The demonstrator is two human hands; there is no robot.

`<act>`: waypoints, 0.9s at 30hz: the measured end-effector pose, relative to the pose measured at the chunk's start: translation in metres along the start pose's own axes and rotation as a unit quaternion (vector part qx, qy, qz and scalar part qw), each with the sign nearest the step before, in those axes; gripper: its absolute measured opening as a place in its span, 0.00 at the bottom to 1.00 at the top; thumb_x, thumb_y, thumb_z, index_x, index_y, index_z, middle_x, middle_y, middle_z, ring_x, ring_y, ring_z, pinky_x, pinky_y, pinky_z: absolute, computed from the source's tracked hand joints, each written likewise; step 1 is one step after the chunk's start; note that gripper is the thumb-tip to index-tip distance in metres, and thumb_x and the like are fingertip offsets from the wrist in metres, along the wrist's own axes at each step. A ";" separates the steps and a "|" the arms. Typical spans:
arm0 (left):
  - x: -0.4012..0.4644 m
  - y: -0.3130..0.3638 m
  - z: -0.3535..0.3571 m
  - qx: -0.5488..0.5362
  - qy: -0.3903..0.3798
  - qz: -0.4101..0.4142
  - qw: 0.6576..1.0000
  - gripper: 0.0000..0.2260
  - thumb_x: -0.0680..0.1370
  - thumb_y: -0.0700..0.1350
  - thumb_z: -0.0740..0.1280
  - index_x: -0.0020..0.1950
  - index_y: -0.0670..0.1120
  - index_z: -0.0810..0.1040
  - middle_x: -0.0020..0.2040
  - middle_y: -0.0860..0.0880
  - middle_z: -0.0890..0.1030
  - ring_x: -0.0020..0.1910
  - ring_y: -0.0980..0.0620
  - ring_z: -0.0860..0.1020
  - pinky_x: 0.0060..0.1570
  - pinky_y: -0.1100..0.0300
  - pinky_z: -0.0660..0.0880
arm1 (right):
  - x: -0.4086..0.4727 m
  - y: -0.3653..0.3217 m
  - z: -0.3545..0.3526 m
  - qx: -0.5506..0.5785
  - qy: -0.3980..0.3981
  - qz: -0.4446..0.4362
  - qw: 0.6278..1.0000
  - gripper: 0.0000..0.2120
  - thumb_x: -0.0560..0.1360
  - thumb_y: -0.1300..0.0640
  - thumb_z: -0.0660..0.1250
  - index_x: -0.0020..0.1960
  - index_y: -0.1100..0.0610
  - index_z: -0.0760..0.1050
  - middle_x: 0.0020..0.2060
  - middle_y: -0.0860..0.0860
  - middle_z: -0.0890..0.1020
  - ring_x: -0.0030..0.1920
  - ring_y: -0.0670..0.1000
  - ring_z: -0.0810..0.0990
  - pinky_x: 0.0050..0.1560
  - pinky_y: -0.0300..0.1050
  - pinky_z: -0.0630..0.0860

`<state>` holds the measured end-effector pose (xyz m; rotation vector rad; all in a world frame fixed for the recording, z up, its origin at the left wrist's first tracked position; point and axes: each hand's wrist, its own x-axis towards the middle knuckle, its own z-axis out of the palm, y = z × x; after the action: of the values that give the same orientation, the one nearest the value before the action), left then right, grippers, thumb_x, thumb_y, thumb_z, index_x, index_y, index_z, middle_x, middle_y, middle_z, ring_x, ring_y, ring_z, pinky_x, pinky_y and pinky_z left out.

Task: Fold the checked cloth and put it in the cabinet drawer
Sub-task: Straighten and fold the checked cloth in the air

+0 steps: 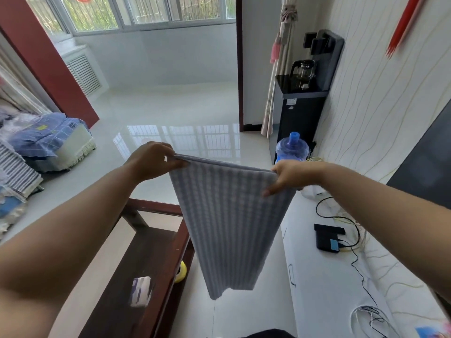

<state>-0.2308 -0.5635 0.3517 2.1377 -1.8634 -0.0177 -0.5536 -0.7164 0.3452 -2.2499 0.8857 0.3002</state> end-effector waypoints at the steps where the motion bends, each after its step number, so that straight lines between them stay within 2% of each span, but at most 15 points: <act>1: 0.006 0.001 -0.002 -0.021 -0.003 -0.019 1.000 0.26 0.68 0.67 0.66 0.36 0.43 0.82 0.34 0.50 0.79 0.35 0.49 0.76 0.38 0.53 0.74 | -0.002 0.000 -0.010 0.039 -0.033 0.012 0.999 0.13 0.68 0.47 0.75 0.45 0.54 0.78 0.38 0.50 0.82 0.39 0.51 0.80 0.34 0.42 0.74; 4: 0.030 0.014 -0.006 -0.122 -0.014 -0.061 0.991 0.23 0.68 0.62 0.72 0.33 0.41 0.79 0.31 0.45 0.79 0.31 0.51 0.73 0.36 0.56 0.70 | -0.015 0.005 -0.041 0.146 -0.076 0.027 0.986 0.18 0.67 0.53 0.75 0.52 0.60 0.79 0.44 0.54 0.86 0.44 0.53 0.85 0.44 0.44 0.80; 6: 0.045 0.032 -0.007 -0.214 -0.028 -0.076 0.974 0.21 0.70 0.54 0.75 0.27 0.42 0.71 0.26 0.49 0.70 0.27 0.57 0.66 0.32 0.62 0.64 | -0.023 0.012 -0.056 0.195 -0.083 0.039 0.976 0.19 0.67 0.55 0.73 0.55 0.64 0.77 0.46 0.56 0.86 0.46 0.54 0.85 0.45 0.44 0.82; 8: 0.057 0.046 -0.002 -0.287 -0.042 -0.075 0.954 0.20 0.70 0.49 0.75 0.28 0.46 0.67 0.26 0.54 0.66 0.28 0.58 0.65 0.31 0.65 0.63 | -0.030 0.022 -0.065 0.213 -0.072 0.055 0.973 0.18 0.69 0.56 0.72 0.56 0.64 0.77 0.48 0.57 0.85 0.47 0.55 0.85 0.43 0.44 0.82; 9: 0.062 0.050 0.004 -0.318 -0.049 -0.073 0.944 0.18 0.70 0.48 0.76 0.31 0.46 0.68 0.28 0.53 0.70 0.30 0.57 0.69 0.34 0.65 0.66 | -0.032 0.029 -0.068 0.201 -0.055 0.062 0.976 0.17 0.70 0.56 0.72 0.55 0.63 0.78 0.49 0.57 0.85 0.47 0.55 0.85 0.44 0.44 0.82; 11: 0.071 0.056 0.017 -0.373 -0.073 -0.081 0.921 0.12 0.70 0.45 0.76 0.44 0.48 0.73 0.34 0.49 0.77 0.36 0.53 0.76 0.39 0.61 0.73 | -0.034 0.039 -0.065 0.127 0.021 0.059 0.990 0.12 0.72 0.54 0.72 0.51 0.60 0.80 0.48 0.56 0.84 0.48 0.55 0.84 0.48 0.47 0.81; 13: 0.076 0.058 0.030 -0.388 -0.101 -0.095 0.911 0.19 0.71 0.42 0.74 0.59 0.48 0.73 0.37 0.48 0.78 0.39 0.52 0.78 0.41 0.60 0.77 | -0.035 0.045 -0.054 0.050 0.102 0.045 0.993 0.08 0.73 0.52 0.70 0.42 0.56 0.80 0.42 0.54 0.83 0.44 0.52 0.81 0.48 0.47 0.76; 14: 0.078 0.060 0.035 -0.379 -0.111 -0.095 0.914 0.18 0.72 0.42 0.74 0.60 0.46 0.74 0.38 0.47 0.77 0.40 0.51 0.78 0.41 0.60 0.78 | -0.034 0.048 -0.048 0.028 0.131 0.041 0.990 0.09 0.74 0.51 0.69 0.37 0.53 0.78 0.38 0.52 0.81 0.42 0.50 0.78 0.46 0.44 0.74; 15: 0.078 0.063 0.039 -0.367 -0.119 -0.090 0.918 0.14 0.73 0.42 0.73 0.56 0.43 0.77 0.38 0.47 0.77 0.41 0.50 0.78 0.40 0.61 0.79 | -0.035 0.050 -0.043 0.006 0.145 0.041 0.989 0.11 0.75 0.51 0.68 0.35 0.51 0.76 0.36 0.51 0.79 0.40 0.50 0.76 0.44 0.44 0.72; 17: 0.073 0.071 0.046 -0.355 -0.138 -0.078 0.921 0.06 0.73 0.42 0.73 0.43 0.41 0.79 0.36 0.48 0.77 0.40 0.50 0.77 0.38 0.61 0.77 | -0.035 0.056 -0.038 -0.069 0.123 0.071 0.987 0.10 0.75 0.50 0.67 0.36 0.52 0.75 0.38 0.52 0.79 0.41 0.52 0.77 0.42 0.45 0.72; 19: 0.066 0.087 0.056 -0.349 -0.151 -0.056 0.923 0.08 0.73 0.42 0.73 0.37 0.43 0.77 0.35 0.48 0.76 0.38 0.52 0.76 0.38 0.61 0.74 | -0.036 0.059 -0.037 -0.186 0.059 0.129 0.972 0.08 0.75 0.53 0.65 0.42 0.57 0.76 0.39 0.53 0.79 0.40 0.53 0.76 0.40 0.44 0.71; 21: 0.058 0.111 0.064 -0.345 -0.162 -0.029 0.924 0.09 0.73 0.43 0.73 0.35 0.44 0.76 0.35 0.49 0.77 0.36 0.55 0.76 0.38 0.64 0.73 | -0.035 0.051 -0.033 -0.233 0.029 0.138 0.962 0.10 0.74 0.51 0.65 0.50 0.57 0.76 0.44 0.52 0.80 0.42 0.51 0.76 0.44 0.45 0.73; 24: 0.053 0.146 0.080 -0.342 -0.157 0.008 0.926 0.10 0.72 0.43 0.74 0.33 0.49 0.77 0.33 0.53 0.77 0.31 0.62 0.73 0.35 0.69 0.68 | -0.026 0.023 -0.014 -0.073 0.056 0.035 0.995 0.23 0.72 0.43 0.68 0.64 0.49 0.69 0.52 0.41 0.76 0.53 0.45 0.76 0.55 0.43 0.72; 25: 0.052 0.155 0.083 -0.340 -0.144 0.016 0.929 0.09 0.71 0.44 0.75 0.33 0.50 0.78 0.32 0.54 0.77 0.30 0.63 0.72 0.35 0.70 0.67 | -0.021 0.013 -0.005 -0.039 0.070 0.006 0.997 0.20 0.74 0.45 0.67 0.63 0.49 0.70 0.49 0.41 0.76 0.53 0.45 0.75 0.54 0.42 0.71; 27: 0.050 0.165 0.083 -0.357 -0.102 0.008 0.929 0.07 0.70 0.46 0.76 0.35 0.48 0.81 0.33 0.51 0.79 0.33 0.62 0.73 0.38 0.67 0.68 | -0.010 0.001 0.007 -0.085 0.124 -0.030 0.988 0.08 0.78 0.52 0.62 0.55 0.52 0.74 0.39 0.42 0.74 0.48 0.49 0.76 0.48 0.44 0.71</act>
<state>-0.3998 -0.6481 0.3204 1.6440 -1.6187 -0.8124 -0.5615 -0.7075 0.3439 -2.5062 0.9482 0.0697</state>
